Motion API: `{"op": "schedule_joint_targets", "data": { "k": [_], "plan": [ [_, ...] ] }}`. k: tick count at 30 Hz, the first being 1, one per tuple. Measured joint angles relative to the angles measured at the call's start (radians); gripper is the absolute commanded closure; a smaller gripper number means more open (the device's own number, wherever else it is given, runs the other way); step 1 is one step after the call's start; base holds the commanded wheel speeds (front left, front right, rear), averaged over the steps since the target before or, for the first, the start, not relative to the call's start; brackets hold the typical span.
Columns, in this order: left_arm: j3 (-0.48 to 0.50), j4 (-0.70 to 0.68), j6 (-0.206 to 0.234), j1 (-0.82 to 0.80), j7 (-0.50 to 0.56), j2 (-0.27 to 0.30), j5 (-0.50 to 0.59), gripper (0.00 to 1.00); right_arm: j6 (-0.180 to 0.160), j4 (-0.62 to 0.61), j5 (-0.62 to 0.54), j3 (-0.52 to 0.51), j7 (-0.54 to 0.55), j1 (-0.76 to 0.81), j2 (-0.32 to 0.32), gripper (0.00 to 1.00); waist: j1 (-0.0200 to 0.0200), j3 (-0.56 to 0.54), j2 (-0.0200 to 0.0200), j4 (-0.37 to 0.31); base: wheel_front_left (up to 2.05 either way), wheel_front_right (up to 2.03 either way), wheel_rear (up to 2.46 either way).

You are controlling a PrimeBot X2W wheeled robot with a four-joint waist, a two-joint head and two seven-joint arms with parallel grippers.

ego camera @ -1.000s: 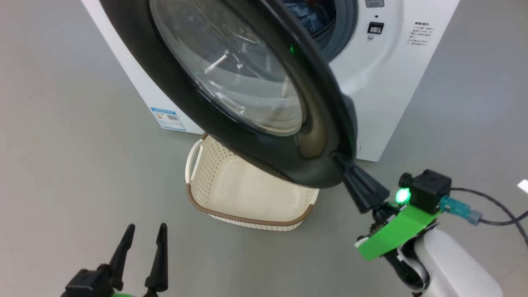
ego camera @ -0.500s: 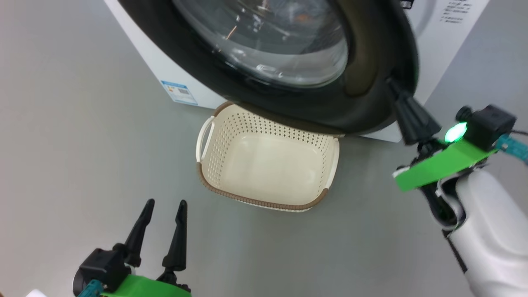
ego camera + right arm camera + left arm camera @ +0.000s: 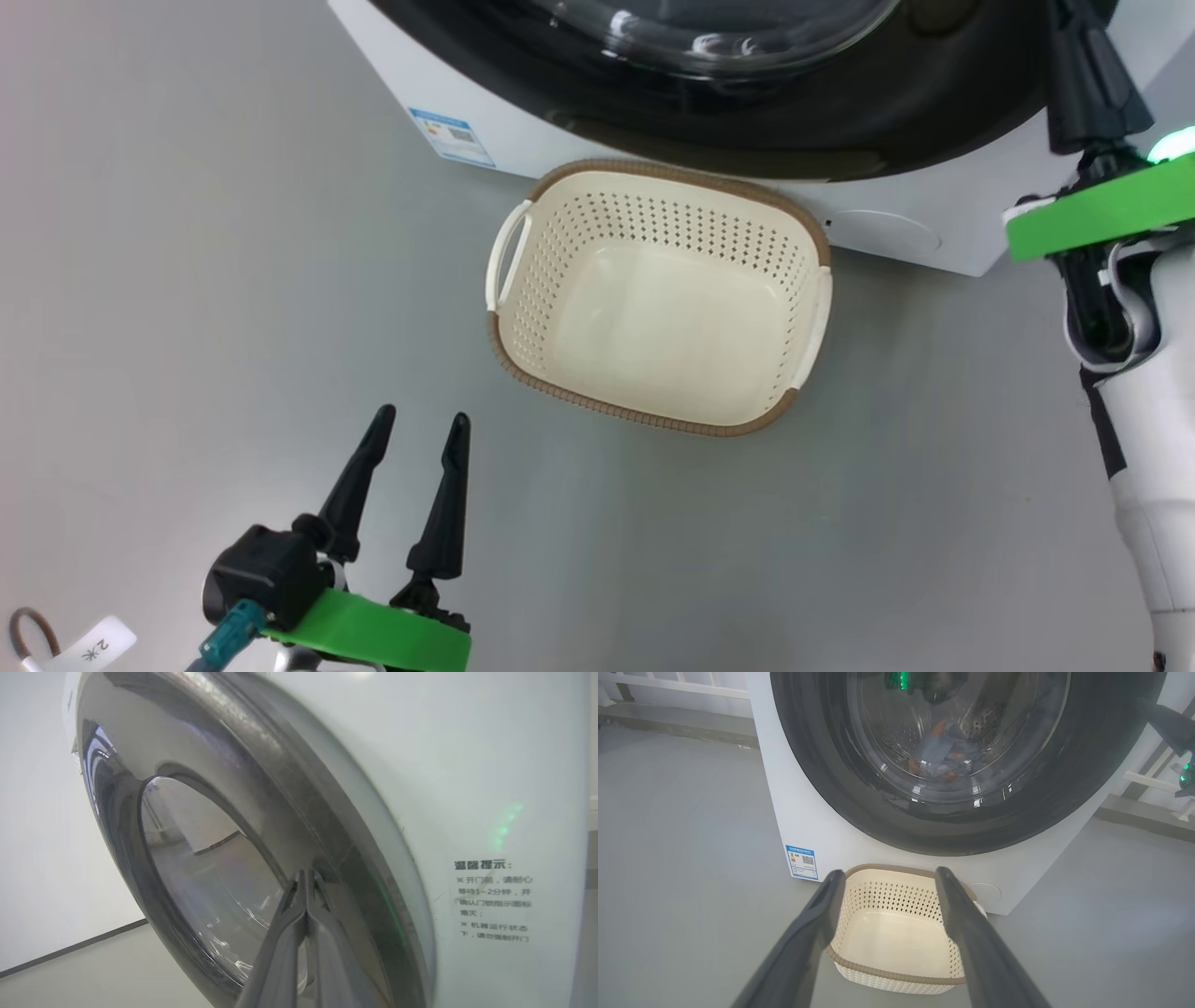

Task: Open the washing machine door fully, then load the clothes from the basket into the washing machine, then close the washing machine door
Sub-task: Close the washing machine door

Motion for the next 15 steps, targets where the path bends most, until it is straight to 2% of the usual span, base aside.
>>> {"op": "schedule_joint_targets", "data": {
  "k": [8,15],
  "plan": [
    [-0.013,-0.007,0.001,-0.013,0.000,0.000,0.000,0.00,0.009,0.005,-0.033,-0.075,0.000,-0.032,0.035,1.00,-0.0001,0.028,0.0000,0.020,0.00,0.00,0.00],
    [-0.008,0.009,0.001,-0.020,0.000,-0.001,0.000,0.00,0.007,-0.026,-0.031,-0.033,0.000,-0.016,0.026,1.00,0.0000,0.010,0.0000,0.010,0.00,0.00,0.00]
  ]
}}
